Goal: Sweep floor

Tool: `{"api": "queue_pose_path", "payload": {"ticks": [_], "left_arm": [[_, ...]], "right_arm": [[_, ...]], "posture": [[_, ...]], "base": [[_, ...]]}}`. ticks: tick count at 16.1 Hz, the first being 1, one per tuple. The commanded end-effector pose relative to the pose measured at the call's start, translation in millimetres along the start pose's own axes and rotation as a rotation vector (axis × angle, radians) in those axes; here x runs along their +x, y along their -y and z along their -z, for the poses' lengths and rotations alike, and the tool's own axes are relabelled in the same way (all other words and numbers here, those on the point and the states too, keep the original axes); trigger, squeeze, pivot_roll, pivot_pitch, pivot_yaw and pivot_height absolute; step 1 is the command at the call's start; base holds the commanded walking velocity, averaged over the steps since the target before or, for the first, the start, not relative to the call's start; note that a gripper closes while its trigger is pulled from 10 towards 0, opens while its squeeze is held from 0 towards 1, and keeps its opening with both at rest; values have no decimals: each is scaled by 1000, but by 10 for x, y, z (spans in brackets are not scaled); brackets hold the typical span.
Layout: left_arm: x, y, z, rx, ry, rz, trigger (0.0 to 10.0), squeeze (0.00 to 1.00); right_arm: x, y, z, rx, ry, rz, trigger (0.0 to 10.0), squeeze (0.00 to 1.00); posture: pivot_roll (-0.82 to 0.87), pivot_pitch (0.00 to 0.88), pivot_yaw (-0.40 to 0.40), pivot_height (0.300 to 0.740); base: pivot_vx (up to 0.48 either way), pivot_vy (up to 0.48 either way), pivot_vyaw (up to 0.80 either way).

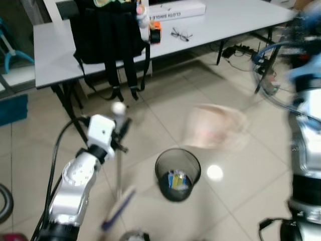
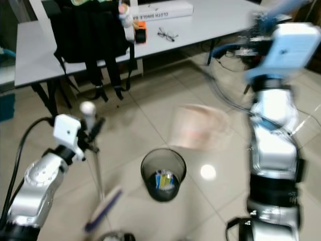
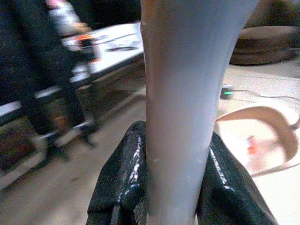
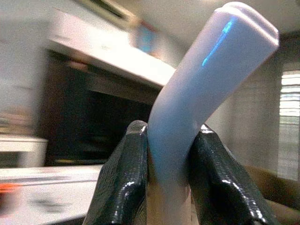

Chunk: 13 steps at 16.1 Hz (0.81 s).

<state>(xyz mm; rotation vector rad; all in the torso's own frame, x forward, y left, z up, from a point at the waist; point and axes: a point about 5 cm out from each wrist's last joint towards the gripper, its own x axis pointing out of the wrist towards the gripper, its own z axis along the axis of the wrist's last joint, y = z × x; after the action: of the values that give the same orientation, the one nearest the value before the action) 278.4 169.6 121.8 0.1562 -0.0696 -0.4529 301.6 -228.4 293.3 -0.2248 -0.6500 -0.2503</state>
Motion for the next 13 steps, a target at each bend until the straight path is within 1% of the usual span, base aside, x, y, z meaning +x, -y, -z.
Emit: {"api": "queue_pose_path", "payload": {"ticks": [1, 2, 3, 4, 5, 6, 7, 8, 9, 10, 11, 13], "left_arm": [[16, 40, -102, -5, 33, 70, 10000, 0], [-16, 69, -96, -35, 16, 120, 10000, 0], [-31, 80, -90, -45, 7, 139, 10000, 0], [-66, 94, -74, -65, -13, 176, 10000, 0], [-79, 95, -72, -79, -17, 193, 10000, 0], [-86, 97, -70, -92, -21, 204, 10000, 0], [-91, 94, -70, -96, -22, 208, 10000, 0], [-88, 92, -74, -100, -23, 208, 10000, 0], [-85, 85, -80, -106, -23, 201, 10000, 0], [-73, 73, -85, -103, -14, 180, 10000, 0], [-64, 67, -93, -111, 3, 159, 10000, 0], [-62, 82, -85, -143, 6, 144, 10000, 0]], "right_arm": [[21, 188, -84, -56, 46, 105, 10000, 0], [-13, 307, -40, -153, 27, 161, 10000, 0], [-30, 341, -20, -195, 15, 171, 10000, 0], [-100, 348, 59, -218, -31, 141, 10000, 0], [-147, 340, 120, -227, -60, 137, 10000, 0], [-230, 313, 236, -189, -121, 139, 10000, 0], [-267, 300, 284, -174, -148, 146, 10000, 0], [-350, 253, 381, -117, -195, 144, 10000, 0], [-433, 185, 463, -69, -233, 129, 10000, 0], [-520, 86, 522, -41, -261, 96, 10000, 0], [-579, 15, 554, -38, -280, 77, 10000, 0], [-637, -64, 586, -72, -301, 50, 10000, 0]], "posture": [[-3, 51, 59, 740], [-2, 50, 61, 740], [-1, 51, 61, 740], [-1, 51, 61, 740], [-1, 50, 61, 740], [-1, 49, 61, 740], [-1, 48, 61, 740], [-1, 46, 61, 740], [0, 45, 61, 740], [0, 43, 62, 740], [2, 41, 62, 740], [1, 40, 63, 740]], "base": [[0, 0, -800], [0, 0, -800], [0, 0, -800], [0, 0, -800], [0, 0, -800], [0, 0, -800], [0, 0, -800], [0, 0, -800], [0, 0, -800], [0, 0, -800], [0, 0, -800], [0, 0, -800]]}}
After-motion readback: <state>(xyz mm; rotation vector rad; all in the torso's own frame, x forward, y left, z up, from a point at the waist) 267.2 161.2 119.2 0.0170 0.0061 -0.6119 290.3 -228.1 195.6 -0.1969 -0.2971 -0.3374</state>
